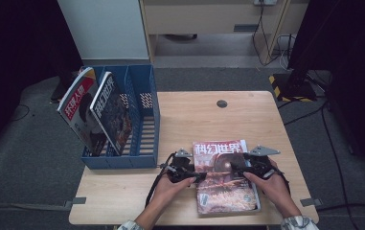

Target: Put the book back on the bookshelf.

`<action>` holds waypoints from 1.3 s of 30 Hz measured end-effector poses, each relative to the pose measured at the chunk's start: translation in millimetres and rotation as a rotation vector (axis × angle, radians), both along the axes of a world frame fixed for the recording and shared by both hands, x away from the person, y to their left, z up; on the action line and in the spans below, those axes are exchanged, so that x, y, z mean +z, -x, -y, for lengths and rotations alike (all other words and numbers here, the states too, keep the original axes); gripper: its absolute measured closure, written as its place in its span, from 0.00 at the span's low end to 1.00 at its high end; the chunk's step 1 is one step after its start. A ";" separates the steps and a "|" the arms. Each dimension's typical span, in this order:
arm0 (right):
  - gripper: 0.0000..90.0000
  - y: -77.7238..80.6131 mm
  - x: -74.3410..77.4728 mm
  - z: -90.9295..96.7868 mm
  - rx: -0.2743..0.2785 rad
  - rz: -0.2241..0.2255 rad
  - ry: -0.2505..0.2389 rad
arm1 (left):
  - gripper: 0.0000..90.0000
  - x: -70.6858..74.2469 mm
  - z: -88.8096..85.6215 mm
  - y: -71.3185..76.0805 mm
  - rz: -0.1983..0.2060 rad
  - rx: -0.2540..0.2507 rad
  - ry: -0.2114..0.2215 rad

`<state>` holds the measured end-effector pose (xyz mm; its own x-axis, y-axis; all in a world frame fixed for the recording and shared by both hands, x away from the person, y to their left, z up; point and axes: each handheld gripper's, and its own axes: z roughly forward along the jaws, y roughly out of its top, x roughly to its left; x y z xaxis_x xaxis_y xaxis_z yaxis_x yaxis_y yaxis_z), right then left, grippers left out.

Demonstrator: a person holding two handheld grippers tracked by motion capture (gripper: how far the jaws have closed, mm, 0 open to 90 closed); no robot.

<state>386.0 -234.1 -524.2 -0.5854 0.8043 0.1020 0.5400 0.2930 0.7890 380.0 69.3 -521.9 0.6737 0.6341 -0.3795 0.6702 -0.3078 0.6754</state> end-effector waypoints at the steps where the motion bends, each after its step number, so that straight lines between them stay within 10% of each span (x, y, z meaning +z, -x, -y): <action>1: 0.29 0.0 -0.1 0.3 -0.001 -0.001 -0.002 | 0.44 0.6 -0.5 0.0 0.003 0.001 0.002; 18: 0.19 -16.3 1.5 6.0 0.018 -0.063 -0.080 | 0.40 3.5 2.8 -8.9 -0.003 -0.023 -0.011; 39: 0.20 -29.3 1.3 -0.1 -0.005 -0.034 -0.010 | 0.40 2.6 4.0 -16.0 -0.010 -0.054 -0.033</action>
